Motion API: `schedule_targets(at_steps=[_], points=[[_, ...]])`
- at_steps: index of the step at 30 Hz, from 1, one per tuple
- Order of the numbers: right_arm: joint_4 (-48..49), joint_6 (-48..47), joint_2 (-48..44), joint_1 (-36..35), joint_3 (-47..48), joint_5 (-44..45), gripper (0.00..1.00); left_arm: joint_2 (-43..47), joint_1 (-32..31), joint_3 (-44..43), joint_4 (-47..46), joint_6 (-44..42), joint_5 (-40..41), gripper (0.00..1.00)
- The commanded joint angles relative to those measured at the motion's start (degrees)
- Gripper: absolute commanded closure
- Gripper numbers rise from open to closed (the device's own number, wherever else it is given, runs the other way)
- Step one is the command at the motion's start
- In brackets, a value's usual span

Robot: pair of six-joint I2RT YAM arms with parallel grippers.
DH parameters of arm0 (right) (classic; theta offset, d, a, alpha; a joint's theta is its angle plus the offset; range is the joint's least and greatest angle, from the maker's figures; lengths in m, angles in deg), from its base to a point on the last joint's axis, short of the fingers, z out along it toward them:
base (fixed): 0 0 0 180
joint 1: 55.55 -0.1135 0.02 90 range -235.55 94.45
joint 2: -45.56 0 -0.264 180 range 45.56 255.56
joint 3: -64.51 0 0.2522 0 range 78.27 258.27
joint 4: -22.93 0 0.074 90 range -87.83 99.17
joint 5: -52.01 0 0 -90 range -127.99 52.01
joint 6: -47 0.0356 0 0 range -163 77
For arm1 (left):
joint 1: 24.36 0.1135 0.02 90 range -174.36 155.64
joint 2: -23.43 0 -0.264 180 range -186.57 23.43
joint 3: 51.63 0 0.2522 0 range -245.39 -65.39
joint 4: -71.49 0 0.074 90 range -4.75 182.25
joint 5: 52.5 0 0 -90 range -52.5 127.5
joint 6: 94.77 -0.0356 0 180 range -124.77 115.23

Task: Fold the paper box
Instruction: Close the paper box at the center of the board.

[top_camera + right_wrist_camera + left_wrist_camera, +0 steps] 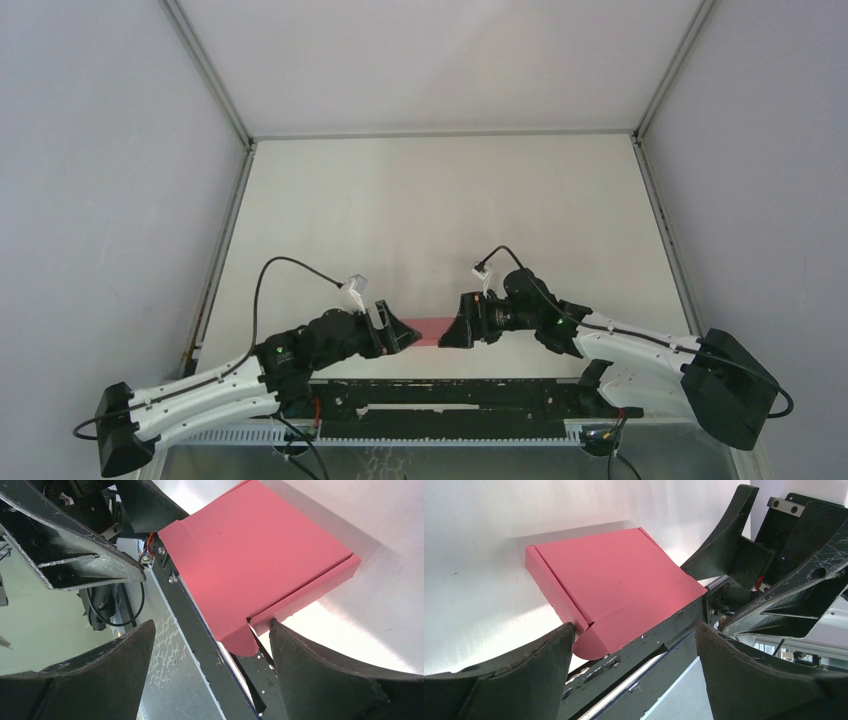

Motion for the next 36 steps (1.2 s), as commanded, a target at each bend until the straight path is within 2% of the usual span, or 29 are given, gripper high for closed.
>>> schedule_targets(at_steps=[1,36], points=[[2.3,1.3,-1.4,-0.5,0.5,-0.8,0.07,0.9,-0.4,-4.7,-1.9,0.8,-1.8,0.07],[1.1,1.1,-2.4,2.0,2.8,-3.0,0.07,0.0,-0.4,-7.4,-0.6,0.2,-1.3,0.05]])
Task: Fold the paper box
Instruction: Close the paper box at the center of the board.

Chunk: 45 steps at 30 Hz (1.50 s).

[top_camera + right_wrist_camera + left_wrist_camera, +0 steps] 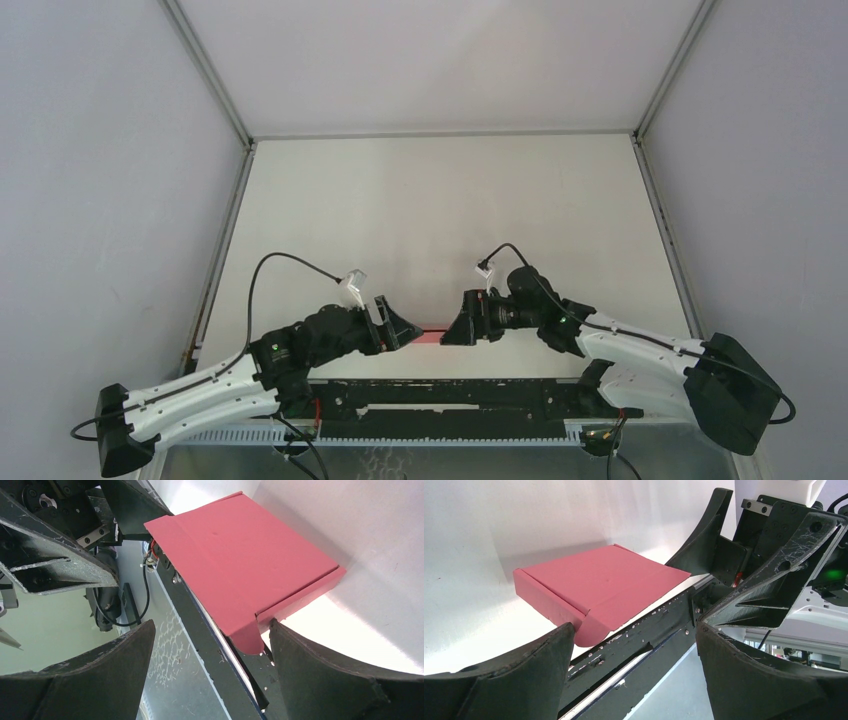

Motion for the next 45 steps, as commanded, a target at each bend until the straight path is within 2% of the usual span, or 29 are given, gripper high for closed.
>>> schedule_targets(at_steps=[1,45], points=[[2.1,0.3,-1.2,0.3,2.9,-1.4,0.07,0.1,-0.4,-3.5,-3.1,0.2,-0.5,0.05],[-1.4,-2.5,-0.1,1.4,3.0,0.3,0.07,0.4,-0.4,-1.2,-3.2,0.1,0.6,0.04]])
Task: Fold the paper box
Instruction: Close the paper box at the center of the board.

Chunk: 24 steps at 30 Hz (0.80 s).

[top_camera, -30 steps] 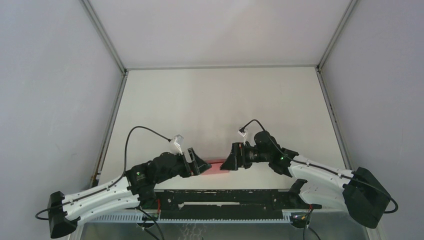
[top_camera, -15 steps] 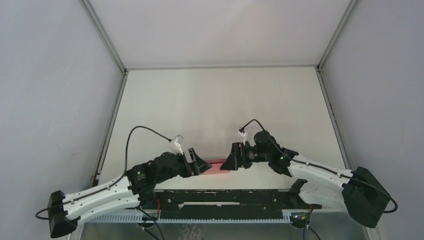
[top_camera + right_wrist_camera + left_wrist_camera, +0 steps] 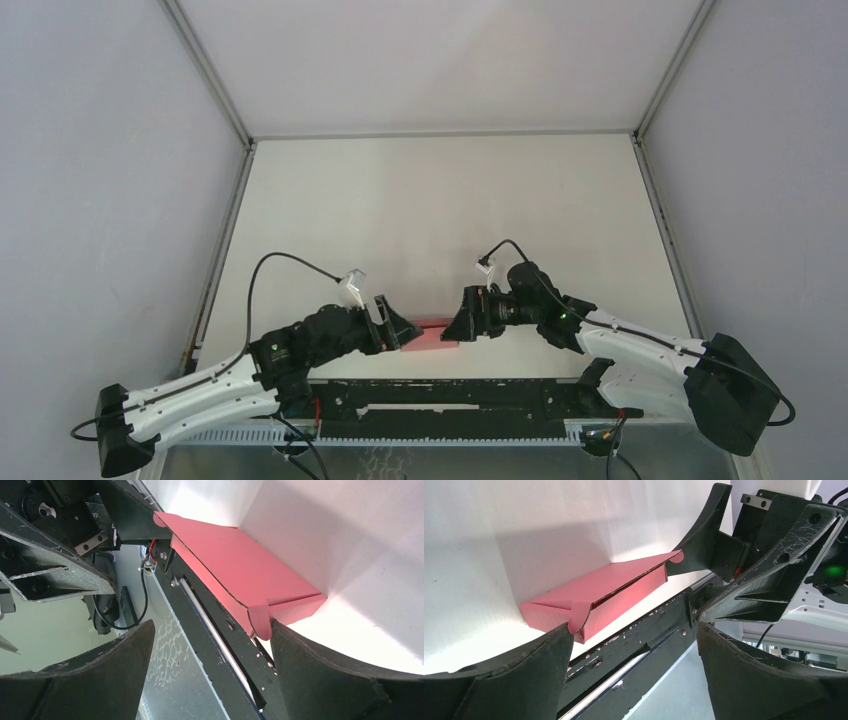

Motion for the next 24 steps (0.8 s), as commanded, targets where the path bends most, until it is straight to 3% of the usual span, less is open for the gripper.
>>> schedule_targets(at_steps=[1,24], points=[[1.2,-1.1,-0.2,0.1,1.3,0.5,0.07,0.6,-0.4,-1.1,-2.7,0.3,0.4,0.04],[1.7,-1.3,0.6,0.9,1.3,0.2,0.06,1.5,-0.4,0.6,-0.8,0.4,1.6,0.04]])
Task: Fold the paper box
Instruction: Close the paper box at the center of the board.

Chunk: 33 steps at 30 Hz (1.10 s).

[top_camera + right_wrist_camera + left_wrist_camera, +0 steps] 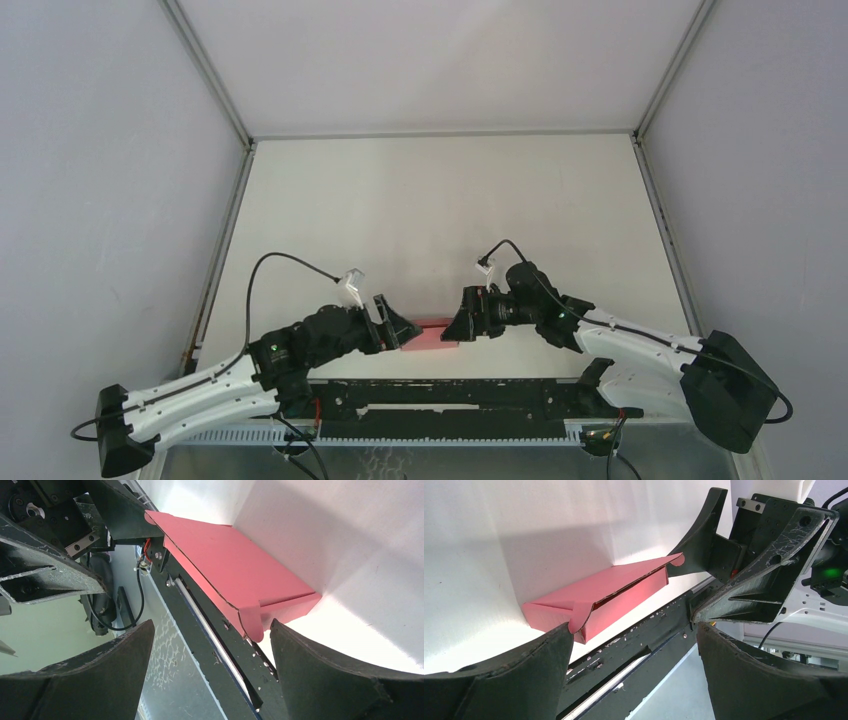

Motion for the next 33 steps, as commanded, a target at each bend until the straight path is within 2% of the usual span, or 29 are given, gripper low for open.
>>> schedule_targets(at_steps=[1,18,29,33], points=[[1.5,-1.1,-0.7,0.5,1.3,0.0,0.05,1.4,-0.3,0.4,-0.5,0.4,0.7,0.04],[-1.7,-2.9,-2.0,1.2,1.3,0.9,0.05,3.7,-0.3,0.8,2.6,0.8,1.0,0.04],[-12.8,-8.4,-5.3,1.2,4.3,8.4,0.05,4.9,-0.3,0.6,5.2,1.2,2.3,0.04],[-15.7,-10.5,-7.1,0.7,5.7,11.9,0.08,5.2,-0.3,0.0,6.5,0.9,3.1,0.04]])
